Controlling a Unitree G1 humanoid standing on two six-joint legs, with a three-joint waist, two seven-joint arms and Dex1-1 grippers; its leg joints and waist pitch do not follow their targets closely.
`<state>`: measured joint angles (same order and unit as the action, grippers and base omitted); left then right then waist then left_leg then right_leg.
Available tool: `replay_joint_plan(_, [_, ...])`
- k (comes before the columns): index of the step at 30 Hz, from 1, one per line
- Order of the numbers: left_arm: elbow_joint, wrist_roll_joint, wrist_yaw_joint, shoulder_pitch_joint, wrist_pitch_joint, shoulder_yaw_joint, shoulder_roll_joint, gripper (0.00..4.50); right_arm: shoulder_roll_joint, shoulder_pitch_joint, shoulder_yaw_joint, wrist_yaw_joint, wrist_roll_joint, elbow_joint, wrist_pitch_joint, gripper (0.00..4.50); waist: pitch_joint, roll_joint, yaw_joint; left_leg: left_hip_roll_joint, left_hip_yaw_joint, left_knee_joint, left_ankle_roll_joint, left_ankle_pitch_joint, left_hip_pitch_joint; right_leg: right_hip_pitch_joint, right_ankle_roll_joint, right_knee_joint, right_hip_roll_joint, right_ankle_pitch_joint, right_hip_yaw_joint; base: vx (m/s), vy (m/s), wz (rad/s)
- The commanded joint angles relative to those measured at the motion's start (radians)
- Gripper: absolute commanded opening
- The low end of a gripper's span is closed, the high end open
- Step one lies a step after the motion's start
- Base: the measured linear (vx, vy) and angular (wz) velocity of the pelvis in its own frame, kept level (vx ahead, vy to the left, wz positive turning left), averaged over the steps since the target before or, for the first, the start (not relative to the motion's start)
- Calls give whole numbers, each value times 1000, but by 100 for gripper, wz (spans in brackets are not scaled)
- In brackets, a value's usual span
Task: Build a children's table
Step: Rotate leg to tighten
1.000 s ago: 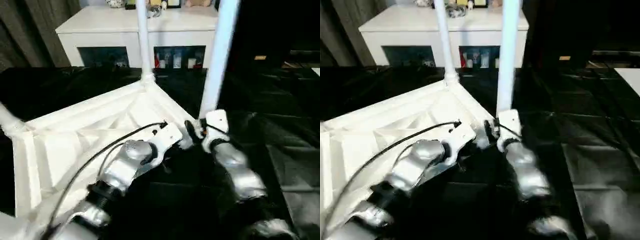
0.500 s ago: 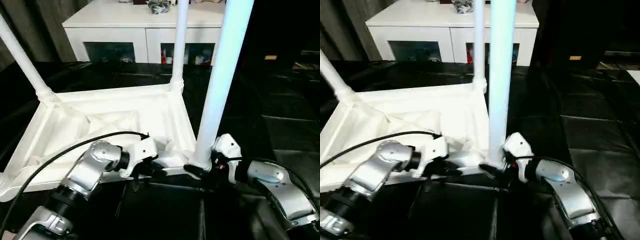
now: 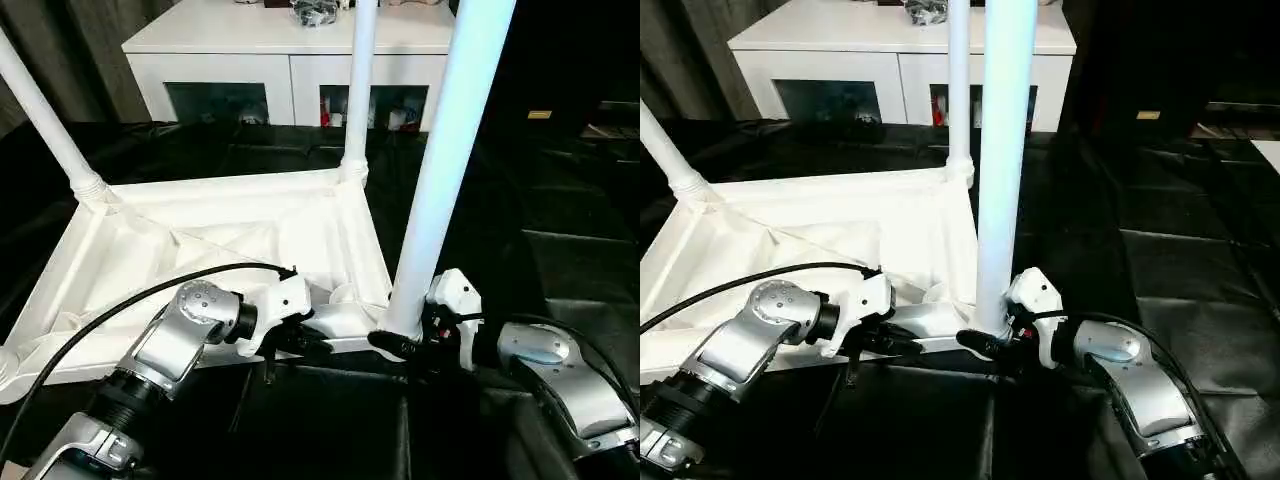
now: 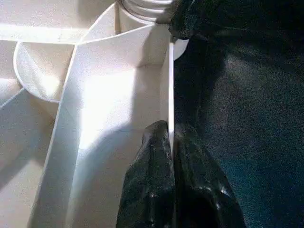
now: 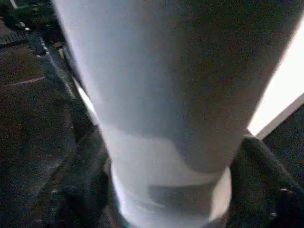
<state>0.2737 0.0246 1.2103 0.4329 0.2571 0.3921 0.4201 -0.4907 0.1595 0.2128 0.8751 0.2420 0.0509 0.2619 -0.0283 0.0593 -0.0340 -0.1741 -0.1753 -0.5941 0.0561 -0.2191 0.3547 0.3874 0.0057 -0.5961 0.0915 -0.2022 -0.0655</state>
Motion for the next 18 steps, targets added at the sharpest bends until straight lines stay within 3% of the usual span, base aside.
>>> replay_joint_plan(1, [-17,17,39,-10,10,19,7,0,-1,10,-14,-5,3,-10,18,294,47,-13,0,-53,15,68,-109,-95,2,-51,-294,51,55,-17,45,0,0,0])
replay_joint_plan(8, [-14,11,5,-13,18,12,-3,0,52,25,-40,-101,-21,53,14,277,48,-12,-1,-53,14,67,-113,-87,2,-50,-296,51,56,-22,44,0,0,0])
replay_joint_plan(10, [26,-11,-108,1,4,-17,-53,0,124,52,-81,-249,-47,123,16,276,41,-14,9,-50,15,72,-79,-121,7,-48,-288,57,55,-90,43,0,0,0])
replay_joint_plan(11, [68,-39,-235,19,11,-39,-113,0,209,80,-120,-414,-67,194,22,276,40,-14,13,-49,15,75,-52,-163,1,-45,-275,64,55,-154,43,0,0,0])
replay_joint_plan(14, [113,-72,-387,34,67,-50,-198,0,308,112,-155,-637,-109,275,36,275,36,-20,24,-48,17,82,1,-214,-3,-41,-235,74,53,-253,45,0,0,0])
replay_joint_plan(18, [209,-83,-605,59,118,-89,-345,0,418,177,-162,-857,-171,391,9,275,39,-19,26,-42,17,80,-3,-197,-1,-43,-213,79,55,-254,47,0,0,0])
